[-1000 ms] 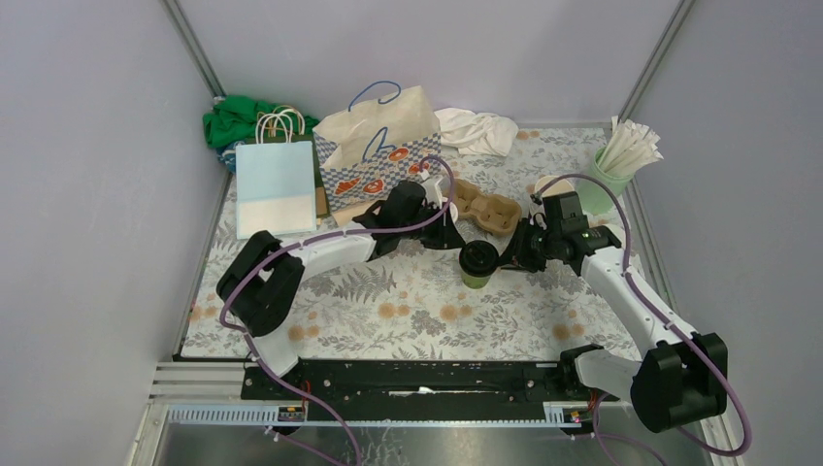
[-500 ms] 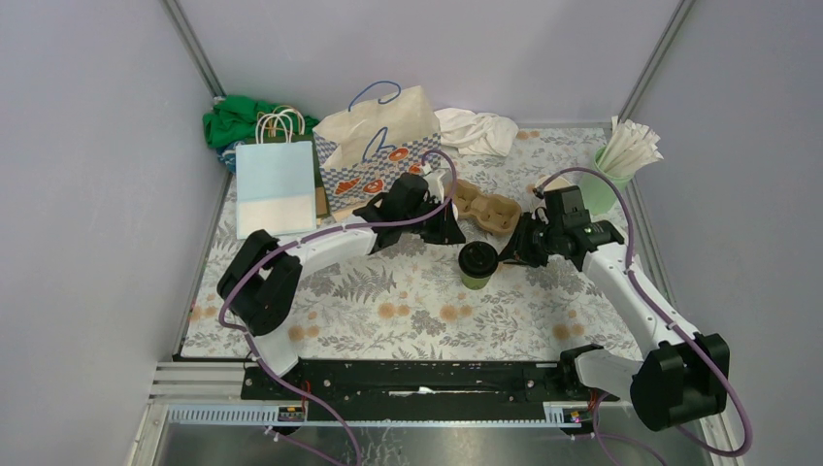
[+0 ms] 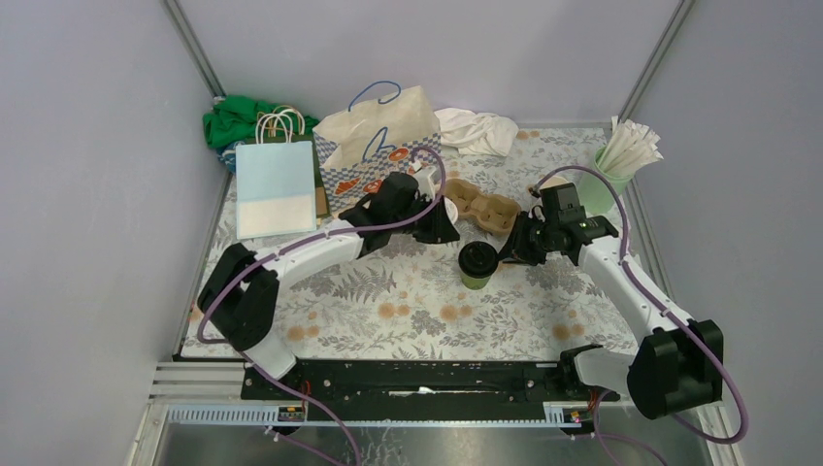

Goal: Pack the takeout coffee
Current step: Close the cup lid on the coffee cup.

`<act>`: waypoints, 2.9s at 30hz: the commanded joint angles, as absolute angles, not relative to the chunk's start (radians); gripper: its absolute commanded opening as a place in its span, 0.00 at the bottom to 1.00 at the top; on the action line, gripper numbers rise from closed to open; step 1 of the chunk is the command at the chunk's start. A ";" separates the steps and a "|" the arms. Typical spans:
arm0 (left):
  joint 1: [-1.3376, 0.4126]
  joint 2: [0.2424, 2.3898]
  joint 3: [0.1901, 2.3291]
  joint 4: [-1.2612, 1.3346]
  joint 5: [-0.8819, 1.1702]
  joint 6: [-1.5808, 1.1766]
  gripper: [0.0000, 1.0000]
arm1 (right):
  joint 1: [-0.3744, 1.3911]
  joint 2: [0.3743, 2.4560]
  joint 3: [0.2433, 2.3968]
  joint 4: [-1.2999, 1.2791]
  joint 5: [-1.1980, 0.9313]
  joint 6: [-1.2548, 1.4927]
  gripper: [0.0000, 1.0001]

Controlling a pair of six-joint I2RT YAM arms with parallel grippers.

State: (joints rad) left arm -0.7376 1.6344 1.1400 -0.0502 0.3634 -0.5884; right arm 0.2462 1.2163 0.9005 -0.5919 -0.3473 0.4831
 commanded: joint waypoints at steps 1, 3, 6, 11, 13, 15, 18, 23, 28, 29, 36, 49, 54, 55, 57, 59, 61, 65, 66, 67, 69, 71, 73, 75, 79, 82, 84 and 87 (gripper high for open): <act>-0.733 1.555 1.054 0.036 0.392 -0.635 0.20 | 0.237 1.232 0.926 -0.566 -0.347 0.457 0.27; -0.733 1.543 1.010 0.091 0.412 -0.670 0.20 | 0.234 1.234 0.921 -0.558 -0.356 0.456 0.27; -0.733 1.548 0.958 0.180 0.450 -0.723 0.21 | 0.232 1.237 0.915 -0.553 -0.366 0.455 0.27; -0.732 1.588 0.924 0.287 0.491 -0.776 0.27 | 0.230 1.235 0.909 -0.551 -0.376 0.454 0.27; -0.733 1.606 0.924 0.307 0.502 -0.787 0.29 | 0.230 1.235 0.907 -0.550 -0.377 0.451 0.27; -0.731 1.621 0.926 0.324 0.509 -0.796 0.29 | 0.228 1.234 0.905 -0.551 -0.378 0.450 0.27; -0.731 1.640 0.929 0.336 0.516 -0.805 0.28 | 0.229 1.236 0.895 -0.545 -0.379 0.449 0.27; -0.728 1.648 0.933 0.316 0.499 -0.793 0.22 | 0.225 1.239 0.880 -0.538 -0.383 0.448 0.25; -0.722 1.629 0.922 0.300 0.480 -0.783 0.13 | 0.225 1.234 0.867 -0.532 -0.388 0.449 0.24; -0.722 1.627 0.922 0.297 0.477 -0.781 0.13 | 0.225 1.235 0.865 -0.530 -0.389 0.449 0.24; -0.718 1.632 0.929 0.272 0.466 -0.769 0.14 | 0.224 1.232 0.856 -0.525 -0.394 0.450 0.23; -0.717 1.675 0.945 0.270 0.473 -0.769 0.21 | 0.224 1.233 0.850 -0.523 -0.397 0.446 0.23; -0.717 1.688 0.950 0.272 0.480 -0.767 0.20 | 0.224 1.229 0.835 -0.521 -0.395 0.449 0.20; -0.717 1.689 0.951 0.269 0.480 -0.765 0.19 | 0.224 1.227 0.827 -0.519 -0.395 0.450 0.19; -0.718 1.693 0.953 0.265 0.479 -0.760 0.17 | 0.224 1.223 0.816 -0.515 -0.396 0.452 0.18; -0.717 1.698 0.958 0.258 0.479 -0.756 0.15 | 0.224 1.221 0.802 -0.510 -0.396 0.454 0.16; -0.719 1.704 0.963 0.250 0.478 -0.751 0.14 | 0.224 1.221 0.791 -0.503 -0.397 0.456 0.15; -0.719 1.707 0.969 0.235 0.473 -0.742 0.13 | 0.224 1.214 0.767 -0.500 -0.396 0.456 0.14; -0.719 1.707 0.972 0.230 0.470 -0.737 0.13 | 0.223 1.211 0.762 -0.503 -0.395 0.456 0.14; -0.721 1.707 0.973 0.225 0.469 -0.734 0.13 | 0.224 1.210 0.757 -0.503 -0.393 0.456 0.14; -0.722 1.709 0.978 0.215 0.464 -0.728 0.12 | 0.224 1.209 0.749 -0.509 -0.386 0.454 0.15; -0.726 1.709 0.984 0.207 0.460 -0.723 0.12 | 0.224 1.206 0.747 -0.518 -0.380 0.449 0.17; -0.731 1.710 0.990 0.199 0.456 -0.720 0.12 | 0.224 1.203 0.755 -0.532 -0.367 0.444 0.21; -0.733 1.709 0.997 0.191 0.452 -0.715 0.12 | 0.224 1.200 0.766 -0.542 -0.365 0.439 0.24; -0.736 1.708 1.007 0.176 0.443 -0.707 0.12 | 0.224 1.202 0.785 -0.550 -0.366 0.436 0.26; -0.736 1.708 1.008 0.172 0.440 -0.704 0.12 | 0.224 1.208 0.768 -0.527 -0.379 0.446 0.26; -0.736 1.708 1.006 0.170 0.439 -0.704 0.12 | 0.223 1.212 0.745 -0.496 -0.397 0.461 0.25; -0.736 1.708 1.003 0.170 0.439 -0.703 0.12 | 0.224 1.217 0.710 -0.449 -0.424 0.483 0.24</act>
State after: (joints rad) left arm -0.7235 1.6867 0.9821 0.1856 0.4591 -0.7303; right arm 0.2203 1.1824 0.7822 -0.4213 -0.4198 0.4774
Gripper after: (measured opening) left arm 0.123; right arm 0.252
